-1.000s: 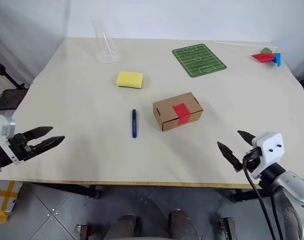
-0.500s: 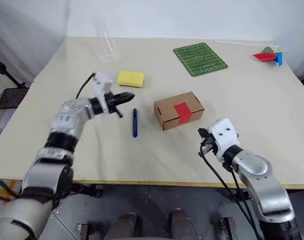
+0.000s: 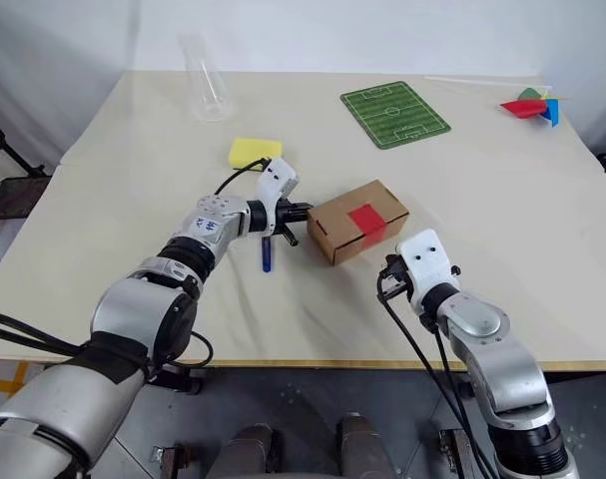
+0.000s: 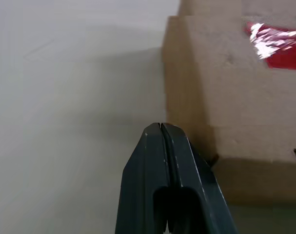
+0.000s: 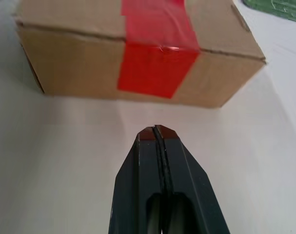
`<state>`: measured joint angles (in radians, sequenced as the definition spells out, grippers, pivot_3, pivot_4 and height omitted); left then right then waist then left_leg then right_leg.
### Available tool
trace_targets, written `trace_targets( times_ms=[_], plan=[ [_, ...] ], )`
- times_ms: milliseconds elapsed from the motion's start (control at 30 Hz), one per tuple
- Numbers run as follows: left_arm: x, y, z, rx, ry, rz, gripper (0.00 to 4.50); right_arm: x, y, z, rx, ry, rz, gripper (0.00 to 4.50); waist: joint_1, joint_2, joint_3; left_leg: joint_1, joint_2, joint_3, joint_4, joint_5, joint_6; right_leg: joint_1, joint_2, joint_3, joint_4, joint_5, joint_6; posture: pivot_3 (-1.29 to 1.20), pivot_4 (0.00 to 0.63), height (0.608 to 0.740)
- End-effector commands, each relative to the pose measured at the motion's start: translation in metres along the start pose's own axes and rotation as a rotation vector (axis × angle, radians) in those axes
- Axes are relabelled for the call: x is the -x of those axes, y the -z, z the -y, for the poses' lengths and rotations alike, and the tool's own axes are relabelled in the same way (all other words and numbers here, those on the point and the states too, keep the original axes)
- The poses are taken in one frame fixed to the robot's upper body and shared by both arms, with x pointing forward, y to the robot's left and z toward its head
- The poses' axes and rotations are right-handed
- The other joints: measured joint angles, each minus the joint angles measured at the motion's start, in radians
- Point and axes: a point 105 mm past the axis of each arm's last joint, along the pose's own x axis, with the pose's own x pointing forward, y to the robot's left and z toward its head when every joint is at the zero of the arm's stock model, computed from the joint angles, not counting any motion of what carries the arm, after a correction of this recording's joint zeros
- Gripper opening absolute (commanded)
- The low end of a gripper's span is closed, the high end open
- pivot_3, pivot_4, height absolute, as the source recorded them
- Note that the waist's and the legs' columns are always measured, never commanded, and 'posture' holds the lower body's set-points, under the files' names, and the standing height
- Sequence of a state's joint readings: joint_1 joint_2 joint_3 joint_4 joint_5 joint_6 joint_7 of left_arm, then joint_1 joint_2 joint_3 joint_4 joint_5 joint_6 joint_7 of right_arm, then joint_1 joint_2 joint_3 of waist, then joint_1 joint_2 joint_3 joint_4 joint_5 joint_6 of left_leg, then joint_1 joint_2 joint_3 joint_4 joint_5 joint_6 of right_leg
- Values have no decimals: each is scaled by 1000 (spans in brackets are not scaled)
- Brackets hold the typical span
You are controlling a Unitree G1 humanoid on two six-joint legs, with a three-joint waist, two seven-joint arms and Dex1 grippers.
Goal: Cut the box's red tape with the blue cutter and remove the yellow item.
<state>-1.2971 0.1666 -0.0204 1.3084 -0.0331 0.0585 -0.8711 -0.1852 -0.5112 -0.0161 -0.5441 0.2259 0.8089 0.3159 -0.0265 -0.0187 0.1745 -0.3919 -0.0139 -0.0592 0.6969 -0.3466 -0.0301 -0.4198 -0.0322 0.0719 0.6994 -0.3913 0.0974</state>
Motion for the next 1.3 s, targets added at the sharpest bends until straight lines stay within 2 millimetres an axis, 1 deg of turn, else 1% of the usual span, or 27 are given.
trace_targets(
  times_ms=[33,100,200,233,333,400,433,467,533,633,667,700,733,767,800,833,867,900,967,1067,1133,1200,1300],
  plan=[
    [-7,-31,37,-41,282,74,17,15,-10,7,0,-4,51,0,5,0,0,0,-1,-1,0,0,0,0,-1,-2,0,0,0,0,150,740],
    [-10,-23,50,-40,373,21,17,23,-10,10,5,-22,54,0,9,0,0,0,-4,-1,0,0,1,0,-7,-9,0,0,0,0,150,740],
    [-17,-6,85,-55,576,-56,17,37,-4,12,46,-104,21,0,8,0,0,0,-8,-1,0,1,4,0,-11,-12,0,0,1,0,150,740],
    [-18,-2,92,-57,609,-72,17,40,-3,12,54,-124,13,0,9,0,0,1,-8,-1,0,1,5,2,-11,-12,-1,0,1,0,150,740],
    [-24,9,109,-54,641,-86,17,48,0,17,104,-171,-11,0,9,1,0,3,-8,-2,0,2,5,6,-11,-12,-2,0,1,0,150,740],
    [-24,9,116,-56,637,-58,17,50,2,24,129,-181,-34,0,8,1,0,4,-7,-3,0,2,5,8,-11,-11,-2,0,1,0,150,740],
    [-23,4,115,-66,612,-13,17,50,4,29,143,-175,-48,0,8,1,-1,5,-7,-3,0,2,5,8,-11,-10,-3,0,1,0,150,740],
    [-19,-13,108,-48,565,80,17,51,4,35,152,-163,-56,0,8,1,0,5,-7,-3,0,2,6,9,-11,-10,-3,0,1,0,150,740],
    [-8,-39,95,-21,500,218,17,51,3,43,157,-150,-60,0,11,0,0,5,-7,-3,2,3,6,9,-12,-9,-4,0,1,0,150,740],
    [8,-63,76,19,426,319,17,51,3,47,157,-138,-55,0,11,0,0,4,-7,-3,2,4,7,9,-12,-8,-3,0,1,0,150,740],
    [15,-70,65,17,376,347,17,50,4,48,148,-133,-58,0,10,0,0,4,-7,-3,2,4,7,8,-12,-9,-3,0,1,0,150,740],
    [22,-74,44,9,267,356,17,48,8,49,139,-123,-64,0,10,0,0,4,-7,-3,2,4,7,8,-12,-9,-3,0,1,0,150,740],
    [28,-76,30,1,192,359,17,47,10,49,133,-116,-70,0,10,0,0,4,-8,-3,2,4,7,8,-12,-9,-3,0,1,0,150,740],
    [32,-77,22,-3,144,360,17,46,12,49,131,-112,-72,0,10,0,0,4,-8,-3,2,4,7,8,-12,-9,-3,1,1,0,150,740],
    [30,-66,10,1,65,300,17,43,14,51,133,-95,-76,0,10,0,0,5,-8,-3,2,4,7,8,-12,-9,-3,1,1,0,150,740],
    [25,-50,2,-16,-7,210,17,39,16,52,125,-74,-79,0,10,0,0,5,-8,-3,2,4,7,8,-12,-9,-3,1,1,0,150,740],
    [20,-33,-2,-40,-47,127,17,33,17,55,124,-46,-83,0,10,0,0,5,-8,-3,2,4,7,9,-12,-10,-3,1,1,0,150,740],
    [14,-20,-3,-60,-74,65,17,27,18,56,121,-27,-83,0,13,0,0,5,-8,-3,2,4,7,9,-12,-10,-3,1,1,0,150,740],
    [1,-5,8,-57,-47,10,17,13,19,60,103,21,-86,0,19,0,0,5,-9,-3,2,4,6,8,-13,-10,-3,1,2,0,150,740],
    [-16,0,24,-28,13,13,17,-5,15,65,85,71,-60,0,32,0,0,2,-10,-3,4,5,6,5,-14,-12,-2,1,2,0,150,740],
    [-25,-1,36,-28,60,20,17,-15,13,66,77,81,-48,0,29,0,0,-2,-10,-4,4,5,6,2,-14,-12,-2,1,3,0,150,740],
    [-30,0,45,-38,102,10,17,-22,10,64,81,59,-34,0,25,0,0,-3,-11,-3,3,4,6,0,-14,-13,-1,1,3,0,150,740],
    [-30,5,55,-63,182,-35,17,-27,3,57,91,-8,0,0,21,0,0,-3,-10,-2,2,4,6,-1,-14,-14,0,1,3,0,150,740]
  ],
)
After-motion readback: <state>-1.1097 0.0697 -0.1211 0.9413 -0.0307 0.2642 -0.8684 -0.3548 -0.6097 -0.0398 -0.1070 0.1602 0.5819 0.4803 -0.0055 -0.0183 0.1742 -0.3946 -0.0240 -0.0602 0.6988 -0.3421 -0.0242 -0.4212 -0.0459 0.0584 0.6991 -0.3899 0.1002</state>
